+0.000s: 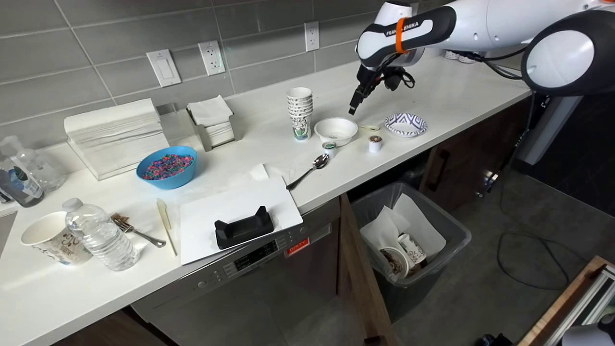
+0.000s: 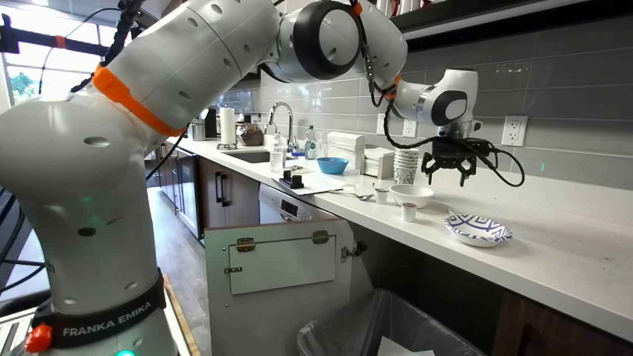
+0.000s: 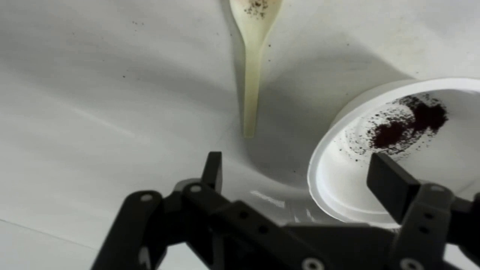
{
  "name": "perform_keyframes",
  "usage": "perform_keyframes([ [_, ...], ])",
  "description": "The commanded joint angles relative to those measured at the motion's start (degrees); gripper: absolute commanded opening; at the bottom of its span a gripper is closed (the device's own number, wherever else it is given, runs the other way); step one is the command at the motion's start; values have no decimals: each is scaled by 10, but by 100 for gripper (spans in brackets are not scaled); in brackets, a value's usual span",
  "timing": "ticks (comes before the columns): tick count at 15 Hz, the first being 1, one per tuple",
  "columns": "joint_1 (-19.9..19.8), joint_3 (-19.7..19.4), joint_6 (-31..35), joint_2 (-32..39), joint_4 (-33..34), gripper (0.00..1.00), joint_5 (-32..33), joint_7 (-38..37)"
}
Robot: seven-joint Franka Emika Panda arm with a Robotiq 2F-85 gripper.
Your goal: Use the white spoon to collect some coffee beans from the coffee pod on the left then place them inside the white bowl.
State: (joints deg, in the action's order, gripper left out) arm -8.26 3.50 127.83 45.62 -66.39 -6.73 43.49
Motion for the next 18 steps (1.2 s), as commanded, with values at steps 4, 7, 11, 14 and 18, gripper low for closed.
perform_keyframes([
  [4,35,-6,-43,-148,-167,100,52,-83],
  [7,54,-15,-47,-203,-235,100,77,-139],
  [11,65,-18,0,-265,-331,100,106,-207],
  [14,75,-24,69,-293,-391,100,135,-258],
  [18,67,-14,54,-277,-365,100,120,-241],
])
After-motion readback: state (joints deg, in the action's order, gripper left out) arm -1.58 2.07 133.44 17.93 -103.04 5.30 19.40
